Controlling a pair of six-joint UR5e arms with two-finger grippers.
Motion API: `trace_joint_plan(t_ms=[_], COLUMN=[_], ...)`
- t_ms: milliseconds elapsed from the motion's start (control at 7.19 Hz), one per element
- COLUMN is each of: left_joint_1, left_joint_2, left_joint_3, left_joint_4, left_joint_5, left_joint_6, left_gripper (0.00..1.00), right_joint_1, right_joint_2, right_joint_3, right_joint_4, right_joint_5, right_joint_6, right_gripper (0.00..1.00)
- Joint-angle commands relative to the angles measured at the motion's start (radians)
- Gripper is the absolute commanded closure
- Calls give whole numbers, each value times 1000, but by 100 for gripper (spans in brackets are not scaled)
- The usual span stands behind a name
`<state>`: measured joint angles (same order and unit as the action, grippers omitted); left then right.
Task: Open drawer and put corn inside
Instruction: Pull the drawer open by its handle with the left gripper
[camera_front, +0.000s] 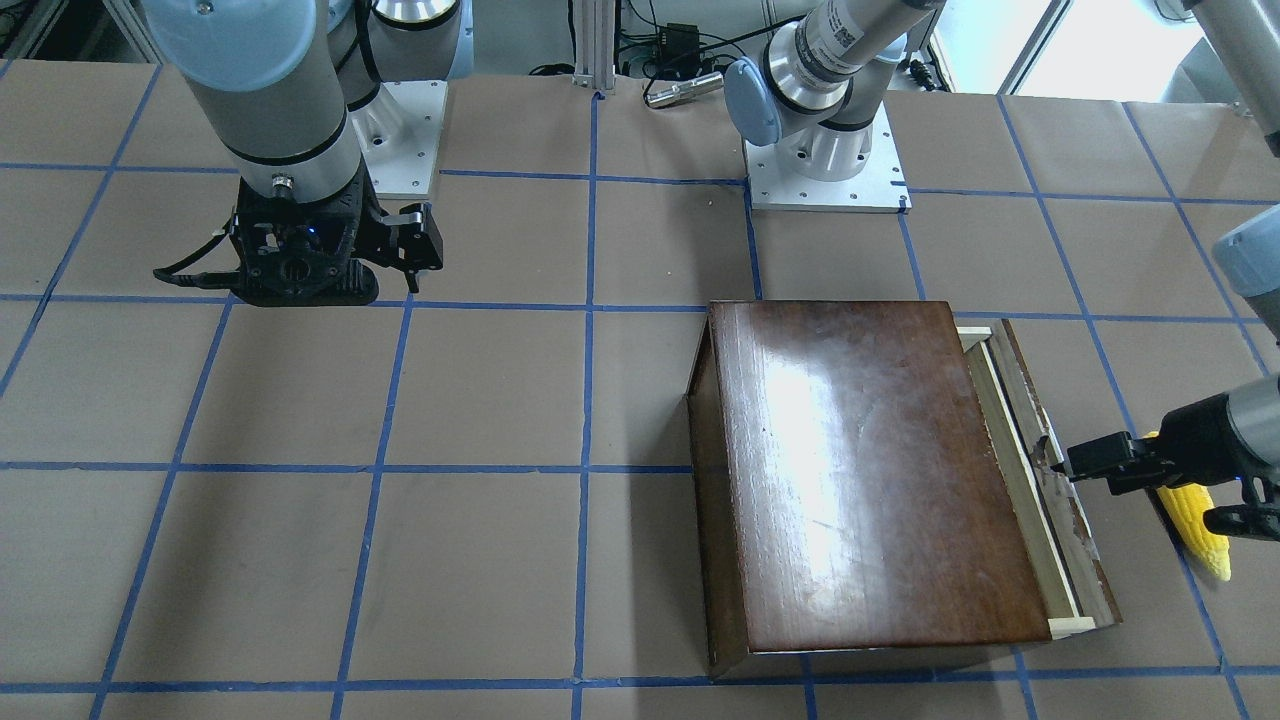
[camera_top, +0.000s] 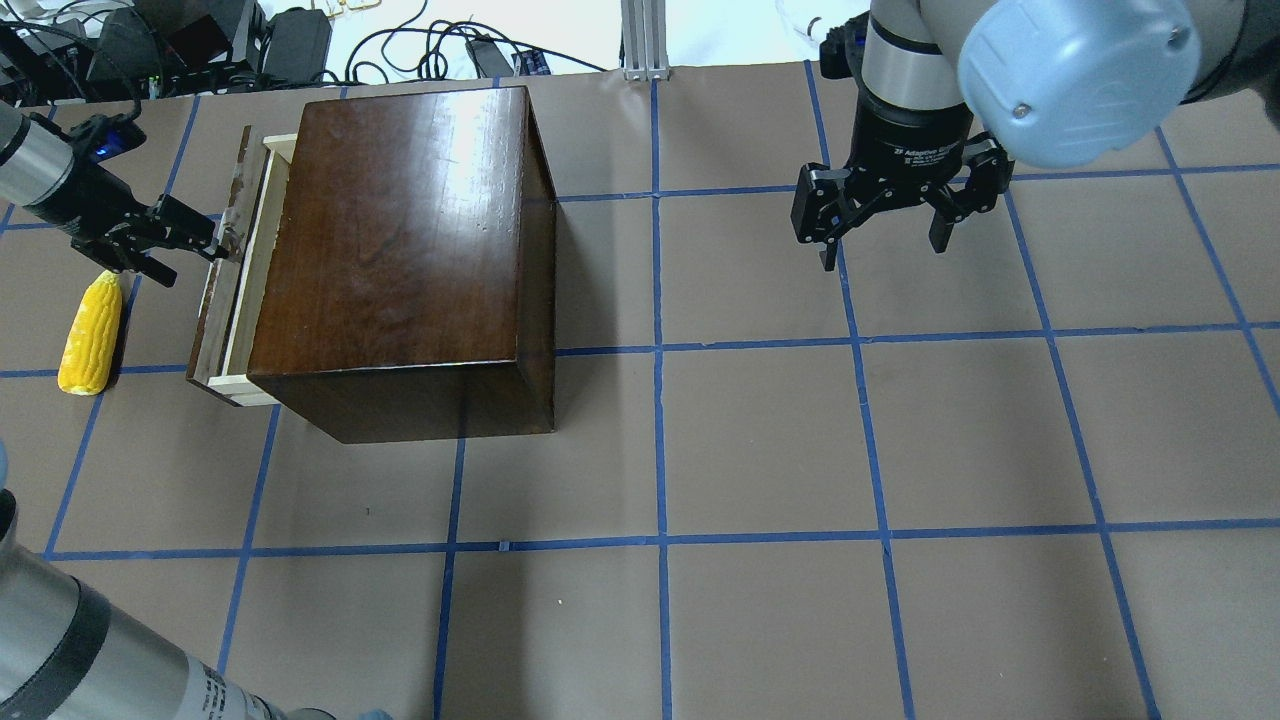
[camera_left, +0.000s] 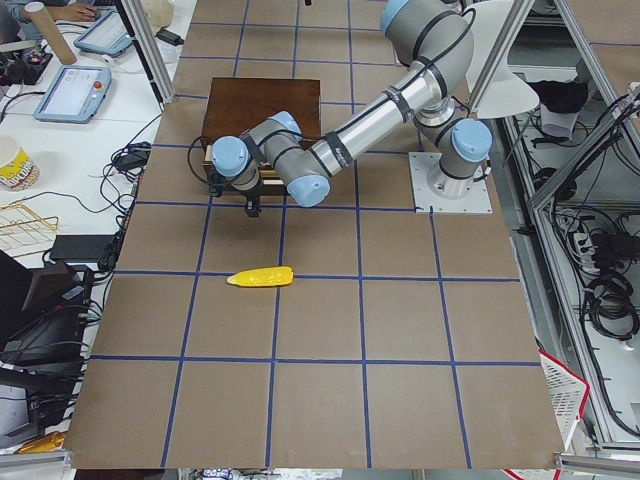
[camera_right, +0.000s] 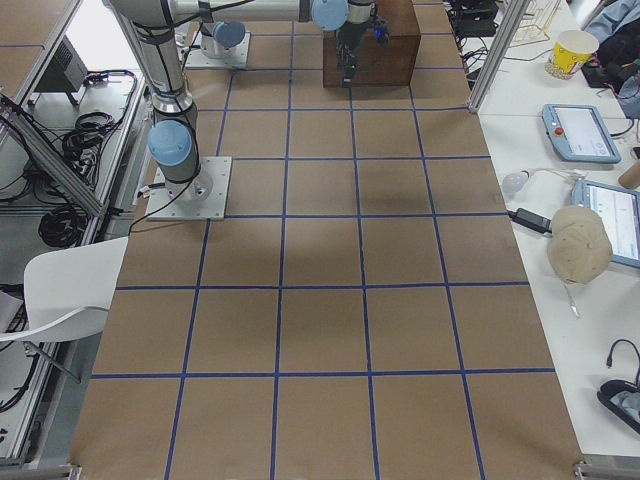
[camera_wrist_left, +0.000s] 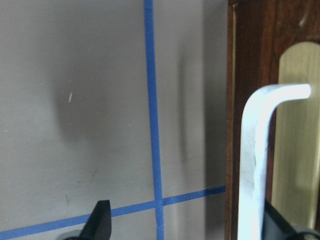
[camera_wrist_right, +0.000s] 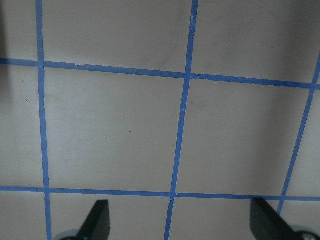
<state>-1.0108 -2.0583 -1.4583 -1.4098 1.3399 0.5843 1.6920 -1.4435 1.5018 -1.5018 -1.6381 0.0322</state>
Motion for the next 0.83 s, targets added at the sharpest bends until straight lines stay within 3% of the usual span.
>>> trace_joint_plan(t_ms=[0,695], left_joint_1=[1,9], left_joint_2=[0,-13], left_joint_3=[15,24], left_joint_4=[0,28], left_joint_5=[5,38], left_joint_6=[0,63], left_gripper=[0,0], right_joint_1=[0,0], right_joint_2=[0,0], right_joint_3=[0,0], right_joint_4=[0,0], right_joint_5=[0,0], right_joint_6=[0,0], right_gripper=[0,0])
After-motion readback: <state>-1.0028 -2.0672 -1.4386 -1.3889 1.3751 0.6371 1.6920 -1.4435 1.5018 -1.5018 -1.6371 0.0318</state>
